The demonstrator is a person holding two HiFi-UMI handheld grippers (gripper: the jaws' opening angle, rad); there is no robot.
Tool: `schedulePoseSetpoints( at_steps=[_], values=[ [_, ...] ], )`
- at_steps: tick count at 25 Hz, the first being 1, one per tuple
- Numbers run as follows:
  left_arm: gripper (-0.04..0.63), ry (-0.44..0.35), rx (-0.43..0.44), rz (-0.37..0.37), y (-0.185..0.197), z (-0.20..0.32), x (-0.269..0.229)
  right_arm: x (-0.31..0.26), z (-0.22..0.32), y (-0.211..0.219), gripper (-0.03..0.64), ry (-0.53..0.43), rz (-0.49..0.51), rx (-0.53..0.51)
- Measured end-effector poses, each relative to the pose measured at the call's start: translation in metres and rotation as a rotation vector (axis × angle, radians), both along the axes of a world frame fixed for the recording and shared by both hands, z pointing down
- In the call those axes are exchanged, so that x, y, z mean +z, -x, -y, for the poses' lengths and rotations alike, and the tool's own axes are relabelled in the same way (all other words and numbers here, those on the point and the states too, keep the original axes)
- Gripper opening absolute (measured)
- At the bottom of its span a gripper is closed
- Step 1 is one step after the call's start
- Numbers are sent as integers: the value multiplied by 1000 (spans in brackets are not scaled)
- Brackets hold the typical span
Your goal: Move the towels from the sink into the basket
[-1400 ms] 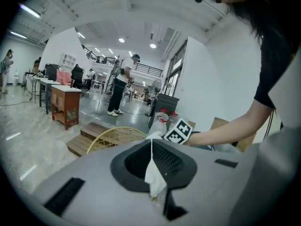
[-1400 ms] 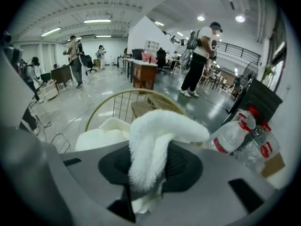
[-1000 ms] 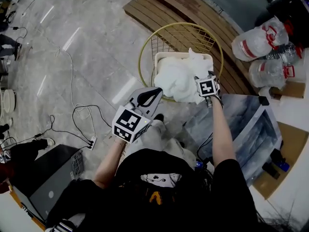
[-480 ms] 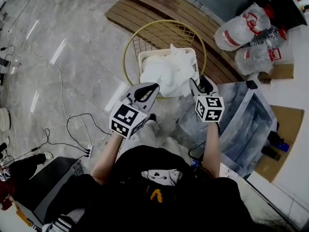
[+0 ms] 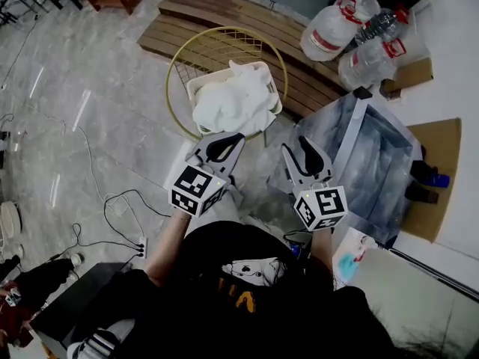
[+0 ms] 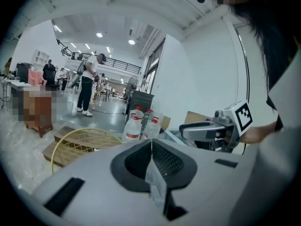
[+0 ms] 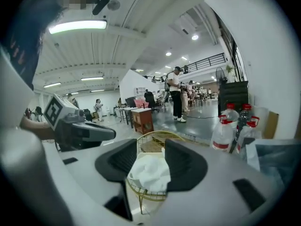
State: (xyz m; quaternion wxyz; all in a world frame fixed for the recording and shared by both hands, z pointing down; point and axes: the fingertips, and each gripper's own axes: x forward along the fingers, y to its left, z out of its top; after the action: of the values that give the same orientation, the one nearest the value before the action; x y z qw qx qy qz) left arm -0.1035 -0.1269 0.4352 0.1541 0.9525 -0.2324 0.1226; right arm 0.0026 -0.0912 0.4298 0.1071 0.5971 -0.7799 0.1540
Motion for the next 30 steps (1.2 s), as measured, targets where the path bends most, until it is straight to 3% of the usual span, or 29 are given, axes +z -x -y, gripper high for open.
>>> schedulePoseSetpoints(
  at_steps=[6, 16, 22, 30],
  values=[
    [11, -28, 21, -3, -19, -68, -19, -9, -88, -11, 133, -29, 68, 69],
    [11, -58, 58, -4, -42, -177, -43, -36, -190, -38, 54, -123, 64, 147],
    [11, -87, 76, -35, -50, -228, -54, -36, -240, -45, 21, -132, 0, 162],
    [11, -79, 79, -23, -41, -275, -48, -35, -286, -62, 6, -126, -61, 201]
  ],
)
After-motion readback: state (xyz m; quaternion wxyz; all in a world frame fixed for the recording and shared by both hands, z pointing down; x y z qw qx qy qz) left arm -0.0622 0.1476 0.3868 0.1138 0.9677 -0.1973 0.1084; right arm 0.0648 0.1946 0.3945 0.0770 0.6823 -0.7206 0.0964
